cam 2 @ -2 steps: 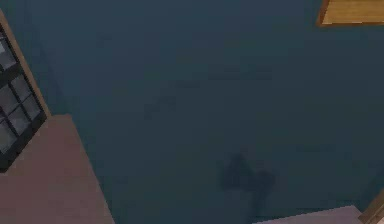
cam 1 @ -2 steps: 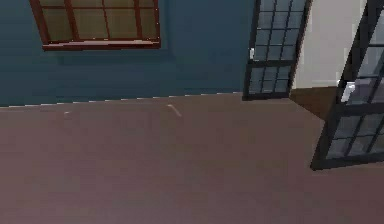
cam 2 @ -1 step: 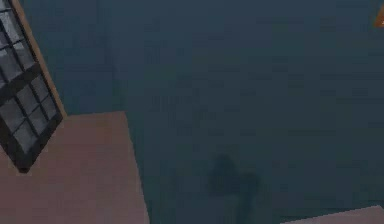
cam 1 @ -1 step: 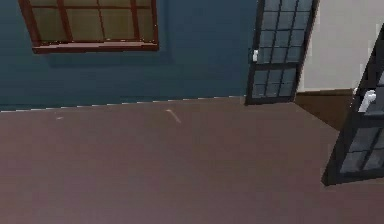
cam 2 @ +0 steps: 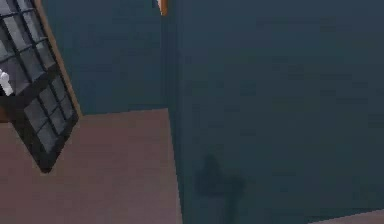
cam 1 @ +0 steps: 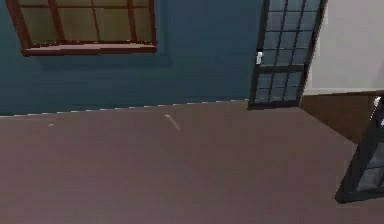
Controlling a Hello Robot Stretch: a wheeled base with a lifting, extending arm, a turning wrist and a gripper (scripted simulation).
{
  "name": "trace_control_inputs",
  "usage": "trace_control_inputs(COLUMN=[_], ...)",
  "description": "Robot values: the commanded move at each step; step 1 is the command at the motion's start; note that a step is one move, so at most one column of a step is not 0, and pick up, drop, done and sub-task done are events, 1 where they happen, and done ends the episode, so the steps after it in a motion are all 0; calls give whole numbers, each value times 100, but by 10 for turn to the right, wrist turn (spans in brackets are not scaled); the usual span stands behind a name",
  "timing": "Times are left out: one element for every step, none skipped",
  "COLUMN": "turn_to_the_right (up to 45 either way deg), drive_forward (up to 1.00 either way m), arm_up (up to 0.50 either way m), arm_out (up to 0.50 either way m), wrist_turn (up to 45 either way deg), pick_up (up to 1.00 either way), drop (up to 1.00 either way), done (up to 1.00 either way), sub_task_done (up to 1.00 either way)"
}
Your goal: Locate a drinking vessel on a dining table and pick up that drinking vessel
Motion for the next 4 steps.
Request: trace_control_inputs(turn_to_the_right=[240,0,60,0], drive_forward=[0,100,0,55], arm_up=[0,0,0,0], arm_out=[0,0,0,0], wrist_turn=[0,0,0,0], pick_up=[0,0,0,0], drop=[0,0,0,0], done=[0,0,0,0], sub_task_done=[0,0,0,0])
